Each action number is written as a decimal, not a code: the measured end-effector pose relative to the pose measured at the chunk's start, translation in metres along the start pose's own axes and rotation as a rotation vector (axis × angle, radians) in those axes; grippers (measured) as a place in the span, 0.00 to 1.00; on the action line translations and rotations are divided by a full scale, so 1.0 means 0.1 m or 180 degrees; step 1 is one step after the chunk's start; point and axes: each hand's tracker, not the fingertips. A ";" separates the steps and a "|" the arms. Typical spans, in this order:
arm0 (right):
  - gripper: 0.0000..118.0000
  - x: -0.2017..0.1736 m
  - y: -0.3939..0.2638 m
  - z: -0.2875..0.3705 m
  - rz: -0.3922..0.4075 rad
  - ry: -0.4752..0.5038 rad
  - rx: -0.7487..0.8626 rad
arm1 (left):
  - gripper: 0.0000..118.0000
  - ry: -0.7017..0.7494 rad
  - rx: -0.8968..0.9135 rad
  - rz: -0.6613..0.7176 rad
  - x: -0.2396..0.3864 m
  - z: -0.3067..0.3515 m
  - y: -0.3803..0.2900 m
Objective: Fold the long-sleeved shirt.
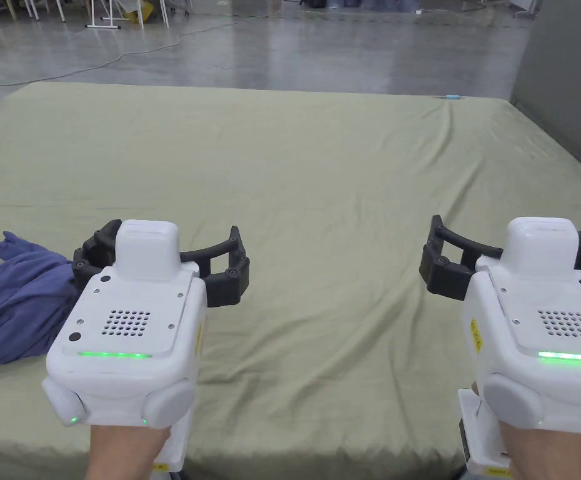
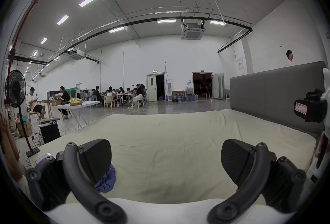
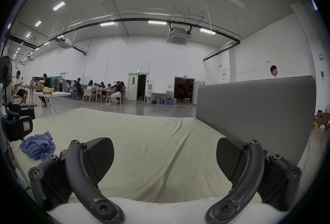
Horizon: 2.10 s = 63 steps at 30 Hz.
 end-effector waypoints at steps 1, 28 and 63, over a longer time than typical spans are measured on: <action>0.97 0.00 0.00 0.00 0.0006 0.0001 -0.0003 | 1.00 -0.0008 0.0004 -0.0003 0.00 0.00 0.01; 0.80 0.00 -0.01 -0.02 -0.0082 -0.0010 -0.0021 | 0.90 -0.0049 -0.0199 -0.0115 0.11 -0.05 -0.06; 0.00 -2.23 0.14 -0.09 -0.0158 0.1904 -0.0076 | 0.22 0.1549 -0.0847 0.0323 -1.64 0.31 0.26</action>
